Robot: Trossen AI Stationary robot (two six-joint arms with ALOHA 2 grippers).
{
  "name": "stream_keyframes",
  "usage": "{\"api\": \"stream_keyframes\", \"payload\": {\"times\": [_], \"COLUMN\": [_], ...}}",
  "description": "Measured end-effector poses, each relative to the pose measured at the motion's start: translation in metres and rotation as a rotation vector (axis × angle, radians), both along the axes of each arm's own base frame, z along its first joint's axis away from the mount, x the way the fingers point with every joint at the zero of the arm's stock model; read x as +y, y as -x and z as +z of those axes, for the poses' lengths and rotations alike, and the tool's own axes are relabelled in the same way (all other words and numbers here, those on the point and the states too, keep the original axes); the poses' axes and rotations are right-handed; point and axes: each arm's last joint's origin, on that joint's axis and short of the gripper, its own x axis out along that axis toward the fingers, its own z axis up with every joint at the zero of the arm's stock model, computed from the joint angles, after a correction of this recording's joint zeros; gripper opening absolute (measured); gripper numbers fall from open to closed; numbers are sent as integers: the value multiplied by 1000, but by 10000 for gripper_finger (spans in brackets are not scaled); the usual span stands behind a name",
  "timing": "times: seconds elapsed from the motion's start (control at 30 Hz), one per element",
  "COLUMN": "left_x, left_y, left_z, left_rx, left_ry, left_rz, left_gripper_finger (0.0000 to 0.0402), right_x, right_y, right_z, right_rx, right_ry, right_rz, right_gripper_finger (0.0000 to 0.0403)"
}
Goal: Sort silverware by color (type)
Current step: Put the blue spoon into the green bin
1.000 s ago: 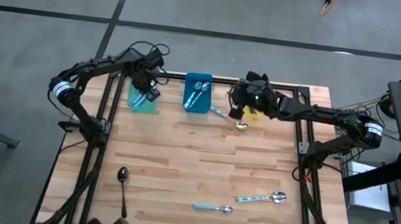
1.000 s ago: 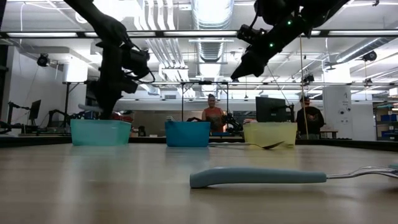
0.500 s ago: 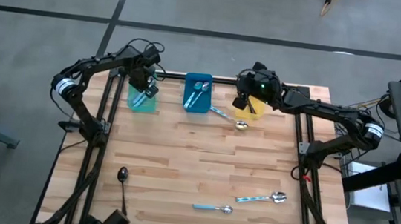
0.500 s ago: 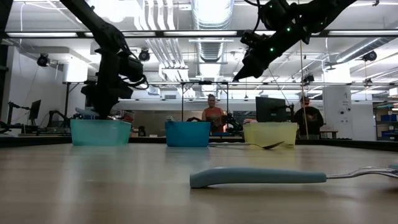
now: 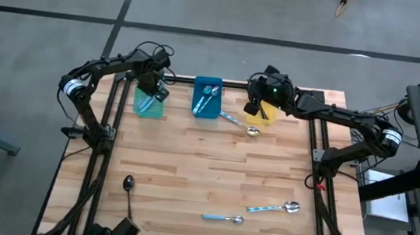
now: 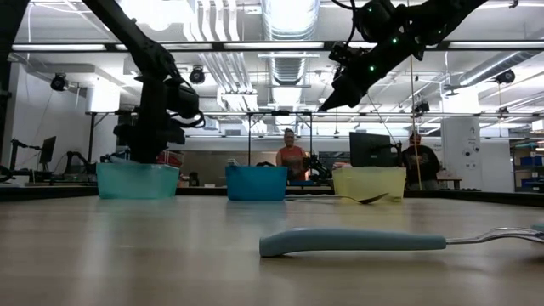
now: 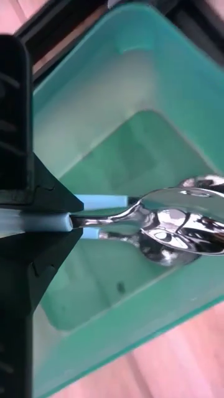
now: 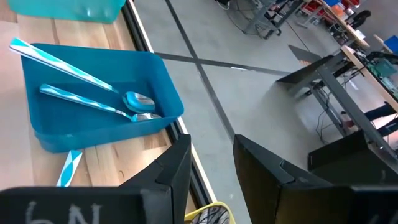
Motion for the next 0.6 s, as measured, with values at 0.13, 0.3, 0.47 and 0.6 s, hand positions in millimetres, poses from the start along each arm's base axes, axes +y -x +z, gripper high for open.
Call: {"api": "stream_keyframes", "payload": {"times": [0.13, 0.3, 0.47, 0.6], "left_x": [1, 0, 0, 0], "left_y": [1, 1, 1, 1], "left_z": [0, 0, -1, -1], "left_rx": [24, 25, 31, 32], "left_ry": [-22, -22, -25, -25], "left_rz": [20, 20, 19, 17], "left_gripper_finger": [26, 28, 29, 30], "right_x": [0, 0, 0, 0], "right_y": [0, 0, 0, 0], "right_z": [0, 0, -1, -1], "right_rx": [1, 2, 6, 9], "right_ry": [0, 0, -3, -6], "right_rz": [0, 0, 0, 0], "right_gripper_finger": [111, 111, 111, 111]}}
